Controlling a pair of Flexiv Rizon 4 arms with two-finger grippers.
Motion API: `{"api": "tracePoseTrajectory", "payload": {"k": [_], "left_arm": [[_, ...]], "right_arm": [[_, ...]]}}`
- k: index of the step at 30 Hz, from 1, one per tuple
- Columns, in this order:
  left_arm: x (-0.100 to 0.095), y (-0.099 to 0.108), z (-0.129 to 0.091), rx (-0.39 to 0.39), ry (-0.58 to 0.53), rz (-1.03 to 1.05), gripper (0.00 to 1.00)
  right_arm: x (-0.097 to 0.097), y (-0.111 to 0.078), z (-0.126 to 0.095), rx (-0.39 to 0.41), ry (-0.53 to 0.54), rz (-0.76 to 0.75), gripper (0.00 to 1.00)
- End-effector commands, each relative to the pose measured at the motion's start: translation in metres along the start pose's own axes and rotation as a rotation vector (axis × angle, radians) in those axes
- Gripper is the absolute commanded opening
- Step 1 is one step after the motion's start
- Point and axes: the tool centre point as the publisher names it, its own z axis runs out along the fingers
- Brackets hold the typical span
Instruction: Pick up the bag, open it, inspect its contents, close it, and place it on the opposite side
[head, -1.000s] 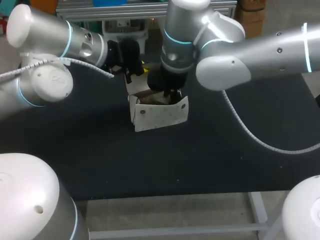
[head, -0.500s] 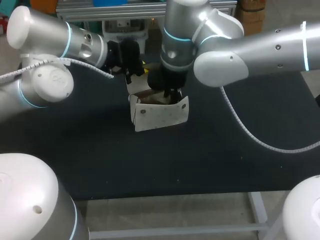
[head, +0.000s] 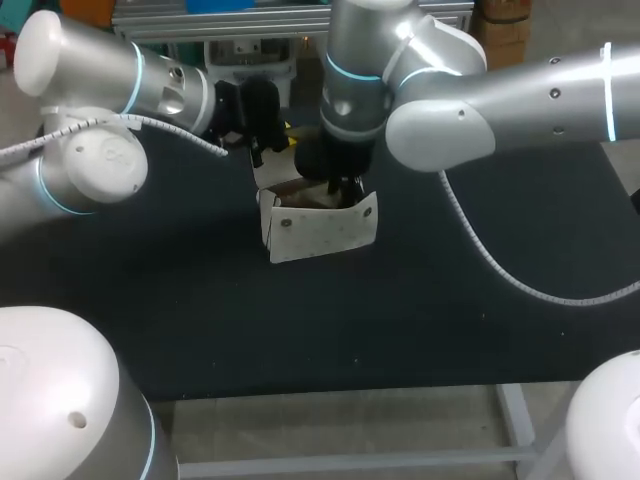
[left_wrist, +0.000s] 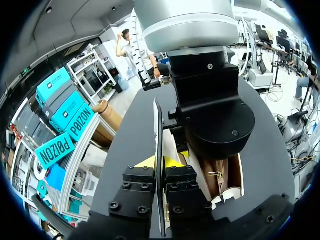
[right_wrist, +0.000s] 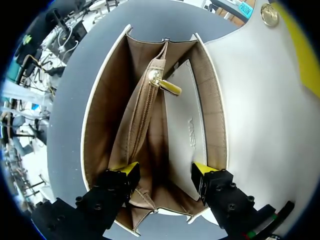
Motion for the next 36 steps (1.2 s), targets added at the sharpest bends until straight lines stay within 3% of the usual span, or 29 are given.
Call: {"api": "tracePoseTrajectory", "payload": {"k": [1, 18, 30, 31, 33, 36], "left_arm": [[0.001, -0.001, -0.001, 0.004, -0.002, 0.000, 0.00], [0.001, 0.000, -0.001, 0.006, -0.001, 0.001, 0.00], [0.002, 0.000, -0.001, 0.010, 0.008, 0.005, 0.00], [0.002, -0.001, 0.000, 0.009, 0.008, 0.006, 0.00], [0.003, -0.001, 0.000, 0.009, 0.010, 0.008, 0.00], [0.003, -0.001, 0.000, 0.008, 0.011, 0.012, 0.00]], "right_arm": [[-0.001, -0.001, 0.007, 0.004, 0.008, -0.002, 1.00], [-0.002, -0.001, 0.007, 0.006, 0.005, -0.003, 1.00], [-0.006, -0.004, -0.006, 0.009, -0.052, 0.009, 1.00], [-0.007, -0.004, -0.008, 0.008, -0.063, 0.011, 0.90], [-0.008, -0.005, -0.013, 0.008, -0.087, 0.017, 0.47], [-0.009, -0.005, -0.020, 0.007, -0.123, 0.025, 0.20]]}}
